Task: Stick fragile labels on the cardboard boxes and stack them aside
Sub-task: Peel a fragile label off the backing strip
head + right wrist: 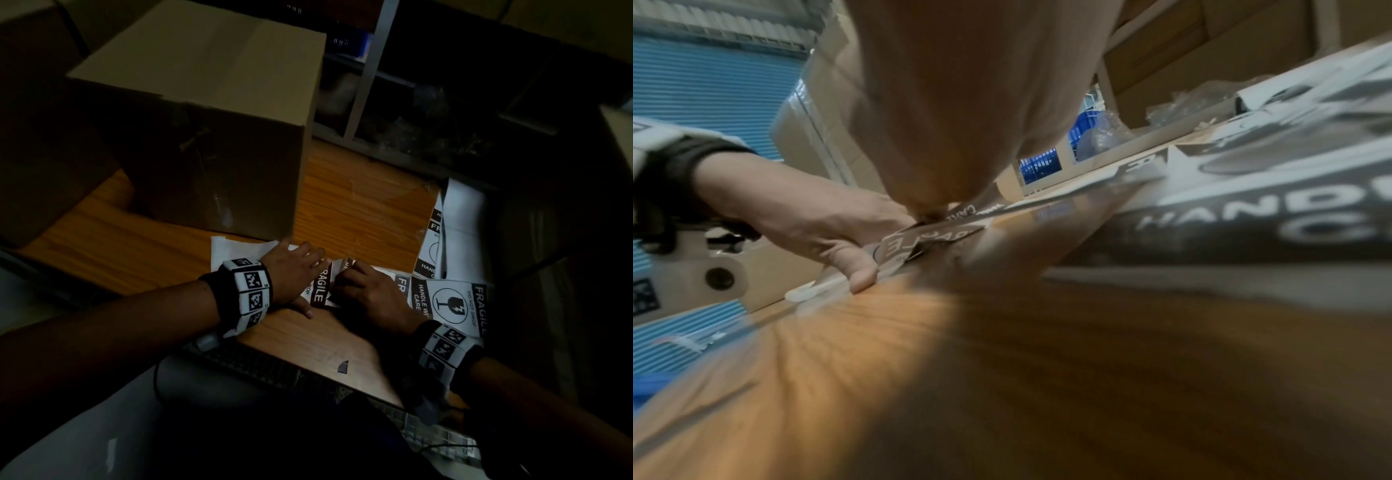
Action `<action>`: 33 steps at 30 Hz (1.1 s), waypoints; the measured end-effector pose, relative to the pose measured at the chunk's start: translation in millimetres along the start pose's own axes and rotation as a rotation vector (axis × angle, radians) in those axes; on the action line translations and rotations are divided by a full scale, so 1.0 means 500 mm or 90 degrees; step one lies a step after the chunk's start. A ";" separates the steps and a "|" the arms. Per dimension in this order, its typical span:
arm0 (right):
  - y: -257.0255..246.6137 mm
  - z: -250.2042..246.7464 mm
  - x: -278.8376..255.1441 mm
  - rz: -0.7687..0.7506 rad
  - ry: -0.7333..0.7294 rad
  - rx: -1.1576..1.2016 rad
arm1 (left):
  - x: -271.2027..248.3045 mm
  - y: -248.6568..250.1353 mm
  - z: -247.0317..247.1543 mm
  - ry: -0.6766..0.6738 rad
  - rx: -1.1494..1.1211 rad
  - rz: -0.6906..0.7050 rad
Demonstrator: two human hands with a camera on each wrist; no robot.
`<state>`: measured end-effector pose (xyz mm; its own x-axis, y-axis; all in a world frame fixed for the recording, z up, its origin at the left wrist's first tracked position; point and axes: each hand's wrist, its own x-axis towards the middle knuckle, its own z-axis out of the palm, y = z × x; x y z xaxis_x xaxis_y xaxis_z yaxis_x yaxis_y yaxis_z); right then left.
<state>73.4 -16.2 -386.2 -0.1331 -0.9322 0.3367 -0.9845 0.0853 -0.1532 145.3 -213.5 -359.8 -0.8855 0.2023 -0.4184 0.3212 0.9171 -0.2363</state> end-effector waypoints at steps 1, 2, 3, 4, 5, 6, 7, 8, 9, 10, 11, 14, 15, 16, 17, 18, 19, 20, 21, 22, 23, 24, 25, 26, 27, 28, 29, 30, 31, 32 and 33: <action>0.001 0.000 -0.001 -0.004 0.001 0.003 | 0.000 0.000 0.000 0.000 0.002 0.001; 0.002 -0.001 -0.003 -0.006 0.000 0.003 | 0.000 -0.001 0.001 0.001 0.003 0.001; 0.002 -0.002 -0.005 -0.007 0.000 0.001 | 0.000 -0.001 0.002 0.003 0.005 0.002; 0.002 -0.006 -0.007 -0.002 -0.001 0.000 | 0.000 -0.001 0.003 0.004 0.005 0.002; 0.002 -0.009 -0.009 0.004 0.000 0.001 | 0.000 -0.001 0.003 0.005 0.005 0.004; 0.001 -0.012 -0.010 0.011 0.003 0.004 | 0.000 -0.001 0.004 0.005 0.004 0.006; 0.000 -0.015 -0.011 0.016 0.006 0.008 | 0.000 -0.002 0.004 0.005 0.003 0.007; -0.002 -0.015 -0.012 0.023 0.006 0.013 | -0.001 -0.003 0.004 0.005 0.000 0.009; -0.002 -0.014 -0.014 0.031 0.007 0.021 | -0.001 -0.003 0.004 0.007 -0.008 0.010; -0.002 -0.013 -0.016 0.046 0.007 0.031 | -0.001 -0.004 0.005 0.011 -0.021 0.010; -0.004 -0.013 -0.020 0.070 0.015 0.042 | -0.002 -0.006 0.006 0.015 -0.039 0.010; -0.011 -0.022 -0.033 0.151 0.038 0.102 | -0.008 -0.009 0.014 0.049 -0.092 0.006; -0.014 -0.026 -0.039 0.164 0.045 0.121 | -0.011 -0.009 0.017 0.062 -0.106 0.003; -0.017 -0.031 -0.044 0.173 0.051 0.134 | -0.015 -0.009 0.020 0.072 -0.119 -0.002; -0.019 -0.035 -0.048 0.189 0.056 0.137 | -0.018 -0.009 0.023 0.079 -0.128 -0.007; -0.020 -0.037 -0.050 0.220 0.061 0.128 | -0.021 -0.008 0.024 0.083 -0.135 -0.011; -0.021 -0.036 -0.050 0.267 0.068 0.115 | -0.024 -0.007 0.025 0.085 -0.142 -0.016; -0.022 -0.035 -0.047 0.328 0.070 0.102 | -0.026 -0.006 0.025 0.086 -0.152 -0.019; -0.025 -0.032 -0.043 0.389 0.059 0.092 | -0.026 -0.005 0.025 0.089 -0.164 -0.021; -0.028 -0.028 -0.037 0.437 0.034 0.083 | -0.027 -0.004 0.025 0.096 -0.180 -0.020; -0.034 -0.023 -0.031 0.466 0.005 0.074 | -0.028 -0.004 0.024 0.110 -0.201 -0.019; -0.040 -0.018 -0.027 0.480 -0.017 0.059 | -0.029 -0.004 0.022 0.131 -0.229 -0.016; -0.043 -0.012 -0.027 0.483 -0.032 0.043 | -0.030 -0.004 0.022 0.154 -0.266 -0.016; -0.044 -0.011 -0.028 0.481 -0.040 0.030 | -0.034 -0.005 0.021 0.175 -0.310 -0.022; -0.039 -0.014 -0.031 0.481 -0.044 0.031 | -0.038 -0.005 0.020 0.193 -0.356 -0.034; -0.030 -0.016 -0.036 0.482 -0.046 0.041 | -0.043 -0.005 0.021 0.209 -0.407 -0.049; -0.020 -0.020 -0.040 0.487 -0.053 0.051 | -0.048 -0.004 0.023 0.223 -0.461 -0.065; -0.009 -0.024 -0.043 0.491 -0.064 0.054 | -0.052 -0.003 0.024 0.240 -0.512 -0.076; 0.004 -0.028 -0.048 0.491 -0.073 0.055 | -0.056 -0.002 0.028 0.256 -0.552 -0.084; 0.017 -0.033 -0.050 0.486 -0.079 0.059 | -0.058 -0.001 0.033 0.266 -0.582 -0.092; 0.027 -0.038 -0.053 0.484 -0.089 0.069 | -0.061 0.000 0.037 0.267 -0.605 -0.103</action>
<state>61.6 16.1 -379.4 -0.7437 -0.6683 -0.0159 -0.6115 0.6897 -0.3879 178.5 -226.0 -363.0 -0.9980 -0.0105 -0.0627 -0.0460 0.7996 0.5988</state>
